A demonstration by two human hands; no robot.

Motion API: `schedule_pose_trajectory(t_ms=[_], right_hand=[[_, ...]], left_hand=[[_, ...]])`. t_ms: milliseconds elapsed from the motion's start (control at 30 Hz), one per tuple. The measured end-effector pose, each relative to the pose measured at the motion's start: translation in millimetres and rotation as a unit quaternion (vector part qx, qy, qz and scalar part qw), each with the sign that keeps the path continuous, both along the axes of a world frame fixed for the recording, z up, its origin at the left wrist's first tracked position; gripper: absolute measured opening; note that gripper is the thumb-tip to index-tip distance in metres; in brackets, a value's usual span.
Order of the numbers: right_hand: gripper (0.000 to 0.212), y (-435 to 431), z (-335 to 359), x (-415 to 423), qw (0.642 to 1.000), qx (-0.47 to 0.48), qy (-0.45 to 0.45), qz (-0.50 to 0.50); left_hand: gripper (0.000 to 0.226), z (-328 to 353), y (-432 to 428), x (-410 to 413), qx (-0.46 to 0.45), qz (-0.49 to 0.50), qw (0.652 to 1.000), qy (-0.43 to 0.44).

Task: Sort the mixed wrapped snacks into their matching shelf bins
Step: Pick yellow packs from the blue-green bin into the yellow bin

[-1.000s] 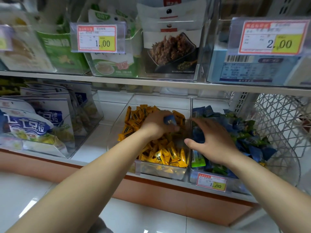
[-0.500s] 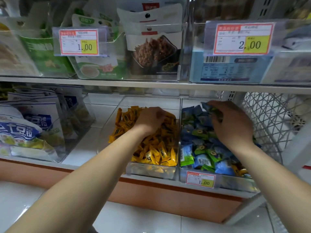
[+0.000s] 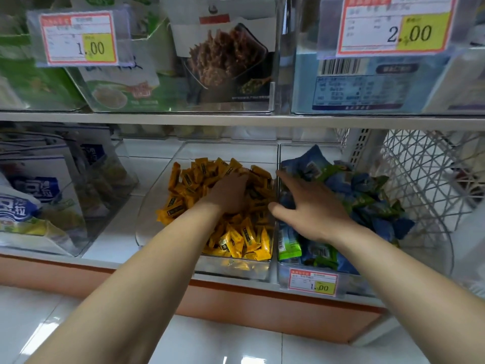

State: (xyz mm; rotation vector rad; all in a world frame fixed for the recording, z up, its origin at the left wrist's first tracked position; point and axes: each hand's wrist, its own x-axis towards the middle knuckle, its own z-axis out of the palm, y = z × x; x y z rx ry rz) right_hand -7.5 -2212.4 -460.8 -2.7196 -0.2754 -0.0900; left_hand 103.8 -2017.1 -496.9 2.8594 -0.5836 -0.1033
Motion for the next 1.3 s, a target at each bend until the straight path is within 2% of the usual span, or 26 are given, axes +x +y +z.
schedule_pose_trajectory(t_ms=[167,267,400,500,567,733,900,1000,1133,1233,1300], right_hand=[[0.077,-1.1,-0.8,-1.3,1.0,0.002,-0.014,0.005],[0.077,-1.5,0.2,-2.9,1.0,0.008,-0.002,0.008],[0.075,-2.5,-0.1,-3.9,1.0,0.015,0.003,0.008],[0.078,-2.6,-0.9,-2.8,1.0,0.01,0.002,0.006],[0.081,-2.1,-1.7,-2.3,1.0,0.009,0.003,0.006],[0.082,-3.1,-4.2,-0.9,1.0,0.012,0.005,0.005],[0.082,-3.1,-3.8,-1.0,1.0,0.01,0.007,0.004],[0.082,-3.1,-4.0,-1.8,1.0,0.008,0.006,0.004],[0.082,-3.1,-1.4,-1.8,1.0,0.017,0.007,0.009],[0.082,-2.3,3.6,-1.8,0.999,0.032,0.014,0.006],[0.08,0.7,9.3,-3.4,0.999,0.029,-0.023,-0.003]], left_hand=[[0.071,6.3,9.0,0.1,-0.034,-0.04,0.995,0.085],[0.065,6.5,4.5,0.9,-0.012,-0.048,0.99,0.132],[0.051,-0.2,-1.0,0.1,0.019,-0.034,0.993,0.111],[0.046,-5.1,-1.3,-1.7,-0.005,-0.015,0.995,0.098],[0.047,-7.6,-1.4,-2.8,-0.03,0.006,0.994,0.102],[0.061,-8.2,-7.0,-2.4,-0.019,0.013,0.994,0.108],[0.054,-6.9,-6.8,-11.0,-0.035,-0.014,0.993,0.109],[0.033,2.2,1.5,-15.6,-0.124,-0.018,0.987,0.104],[0.039,29.6,17.4,-28.1,-0.232,-0.006,0.971,0.057],[0.025,47.2,26.4,-36.8,-0.307,0.023,0.951,0.032],[0.015,53.9,29.2,-44.4,-0.367,0.055,0.929,0.013]])
